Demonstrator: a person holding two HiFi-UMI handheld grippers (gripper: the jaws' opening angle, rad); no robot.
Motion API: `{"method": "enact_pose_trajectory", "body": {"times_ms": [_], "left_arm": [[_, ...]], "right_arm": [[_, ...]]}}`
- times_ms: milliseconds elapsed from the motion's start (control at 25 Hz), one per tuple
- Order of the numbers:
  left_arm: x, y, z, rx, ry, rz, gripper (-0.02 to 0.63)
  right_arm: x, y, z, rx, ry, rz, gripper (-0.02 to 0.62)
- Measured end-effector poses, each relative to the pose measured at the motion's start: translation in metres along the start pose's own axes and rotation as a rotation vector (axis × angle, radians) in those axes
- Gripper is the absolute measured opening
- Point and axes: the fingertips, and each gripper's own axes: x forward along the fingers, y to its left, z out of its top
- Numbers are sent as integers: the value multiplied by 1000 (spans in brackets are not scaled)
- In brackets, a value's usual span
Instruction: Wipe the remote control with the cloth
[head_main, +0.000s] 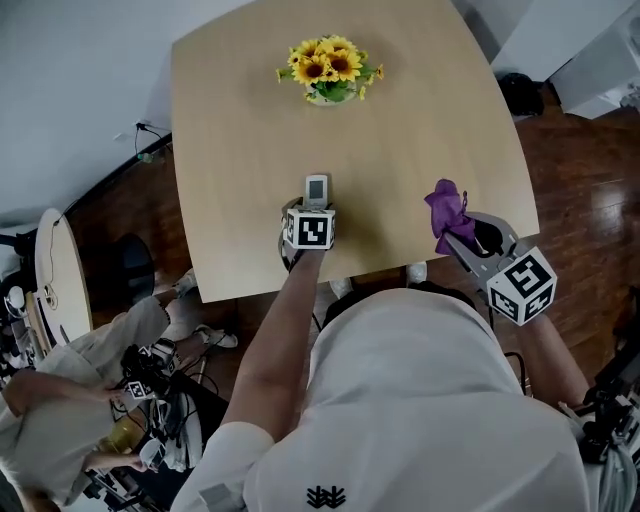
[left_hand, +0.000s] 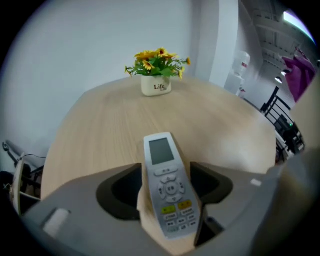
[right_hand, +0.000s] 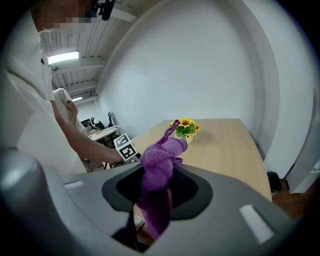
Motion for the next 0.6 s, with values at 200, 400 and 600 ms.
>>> {"method": "enact_pose_trajectory", "body": {"times_ms": [200, 400, 600], "left_arm": [[1, -12, 1, -60, 5, -59, 305], [-1, -11, -1, -69, -2, -76, 287], [-8, -9, 1, -97, -14, -101, 284]], "right_arm": [[1, -9, -2, 27, 3, -10, 129], [4, -12, -3, 36, 6, -2, 129], [7, -16, -4, 34, 12, 3, 127]]}}
